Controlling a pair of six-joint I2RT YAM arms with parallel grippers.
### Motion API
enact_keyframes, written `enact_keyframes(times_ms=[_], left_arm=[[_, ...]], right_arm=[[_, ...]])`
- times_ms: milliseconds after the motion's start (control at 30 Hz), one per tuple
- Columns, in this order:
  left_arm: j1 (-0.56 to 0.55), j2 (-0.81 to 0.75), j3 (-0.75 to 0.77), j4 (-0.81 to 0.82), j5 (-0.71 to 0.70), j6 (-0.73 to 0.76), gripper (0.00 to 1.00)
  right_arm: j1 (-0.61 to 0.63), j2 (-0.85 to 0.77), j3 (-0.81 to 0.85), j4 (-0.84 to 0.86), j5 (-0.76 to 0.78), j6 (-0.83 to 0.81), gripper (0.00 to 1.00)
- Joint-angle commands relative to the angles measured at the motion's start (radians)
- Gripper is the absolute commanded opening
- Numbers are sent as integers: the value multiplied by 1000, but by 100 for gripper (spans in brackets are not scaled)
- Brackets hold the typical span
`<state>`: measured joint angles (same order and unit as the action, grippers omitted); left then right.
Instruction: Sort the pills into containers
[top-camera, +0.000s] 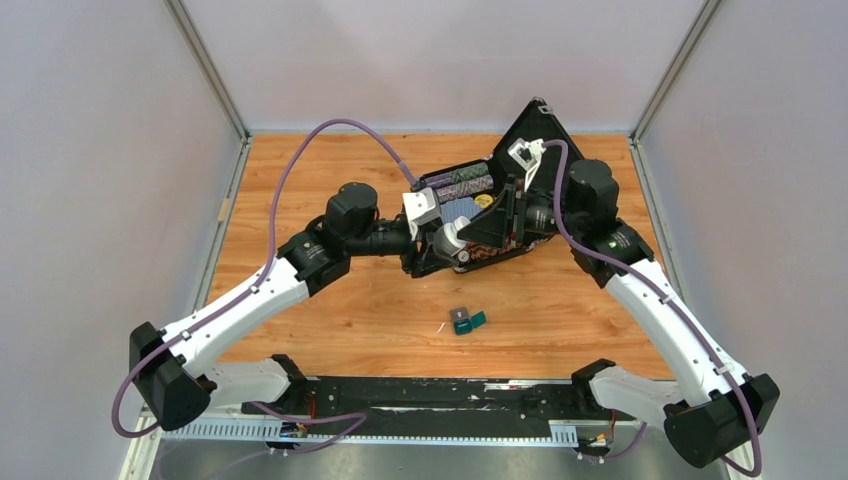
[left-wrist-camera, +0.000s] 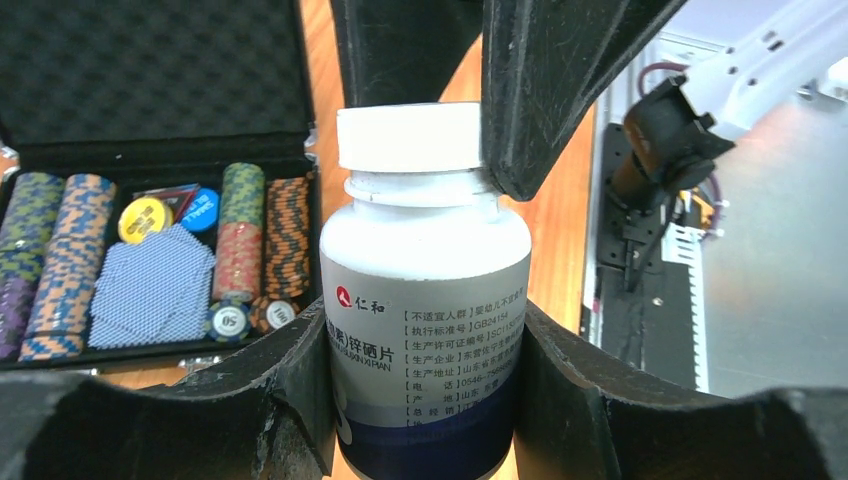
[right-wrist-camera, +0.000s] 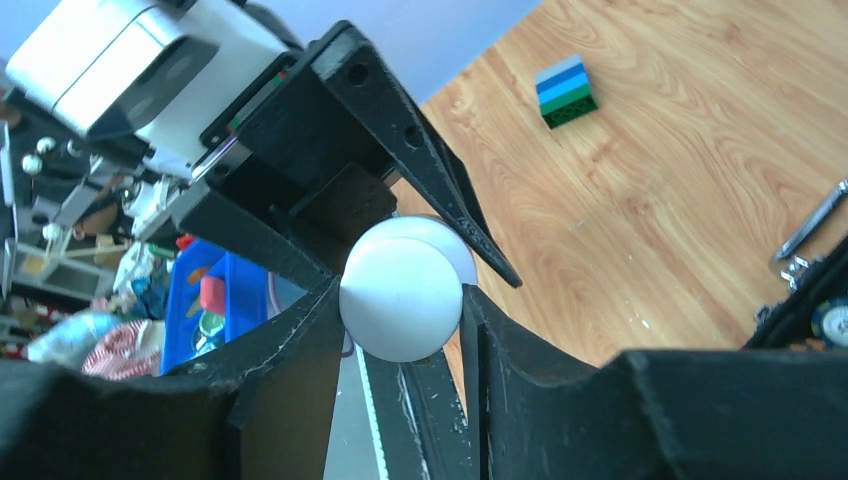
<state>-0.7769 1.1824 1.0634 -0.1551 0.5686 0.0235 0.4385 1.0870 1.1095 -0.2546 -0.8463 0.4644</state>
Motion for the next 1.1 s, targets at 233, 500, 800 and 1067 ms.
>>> enact_keyframes(times_ms=[233,500,800,1067], left_arm=[[13,-22,73,-167,261,77,0],[13,-40,36,-169,207,98,0],[6,-61,-66,-112,57,89,0],[-77,-33,-135,-77,-24,85,0]], right_arm=[[-82,-13,46,109,-197,-233,35],[-131,-16,47,100,-114,-135,35],[-130,-71,-101,-237,558,94,37],[-120,-175,-371,-412,916,295,36]])
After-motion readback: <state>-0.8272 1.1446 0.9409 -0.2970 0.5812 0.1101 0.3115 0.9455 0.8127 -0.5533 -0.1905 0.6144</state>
